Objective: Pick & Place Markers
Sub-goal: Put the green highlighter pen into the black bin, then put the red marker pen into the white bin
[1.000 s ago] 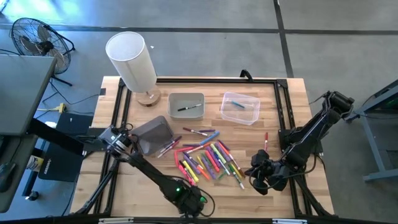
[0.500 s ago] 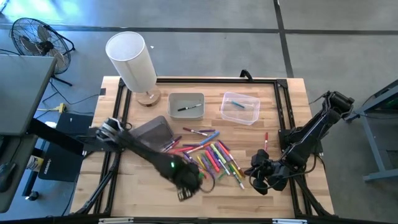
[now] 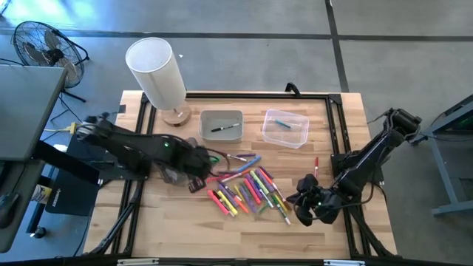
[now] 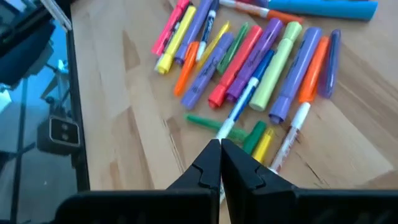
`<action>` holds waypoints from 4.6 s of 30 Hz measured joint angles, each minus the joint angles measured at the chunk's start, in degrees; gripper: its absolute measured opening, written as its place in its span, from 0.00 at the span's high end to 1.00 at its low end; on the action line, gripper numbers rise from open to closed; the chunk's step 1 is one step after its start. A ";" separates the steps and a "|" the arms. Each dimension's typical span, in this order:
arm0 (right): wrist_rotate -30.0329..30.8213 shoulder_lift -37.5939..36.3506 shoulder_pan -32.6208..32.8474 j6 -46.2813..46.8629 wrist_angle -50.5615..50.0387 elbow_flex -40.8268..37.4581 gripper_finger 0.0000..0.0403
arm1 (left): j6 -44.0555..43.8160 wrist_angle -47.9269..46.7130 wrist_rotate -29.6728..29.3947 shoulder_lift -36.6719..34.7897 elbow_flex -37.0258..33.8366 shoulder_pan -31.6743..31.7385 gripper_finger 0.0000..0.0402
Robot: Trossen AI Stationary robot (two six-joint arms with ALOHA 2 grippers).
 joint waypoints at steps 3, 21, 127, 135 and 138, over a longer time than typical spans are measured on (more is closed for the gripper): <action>-0.02 0.00 -1.44 0.02 0.65 0.00 1.00 | -0.84 5.13 2.52 -6.44 -9.73 2.38 0.86; -0.08 0.00 -10.41 2.82 4.06 -0.02 1.00 | -3.98 17.66 12.96 -19.64 -39.18 10.65 0.63; -7.40 2.81 -34.66 -14.74 -11.40 20.32 0.96 | 25.98 30.27 8.13 -34.49 -29.54 11.02 1.00; -21.90 22.89 -50.59 -48.69 -9.82 42.71 0.96 | 28.70 30.07 7.06 -34.42 -29.54 11.00 1.00; -26.18 32.26 -54.38 -56.67 -12.97 51.67 0.96 | 29.66 29.33 6.75 -34.44 -29.54 11.00 1.00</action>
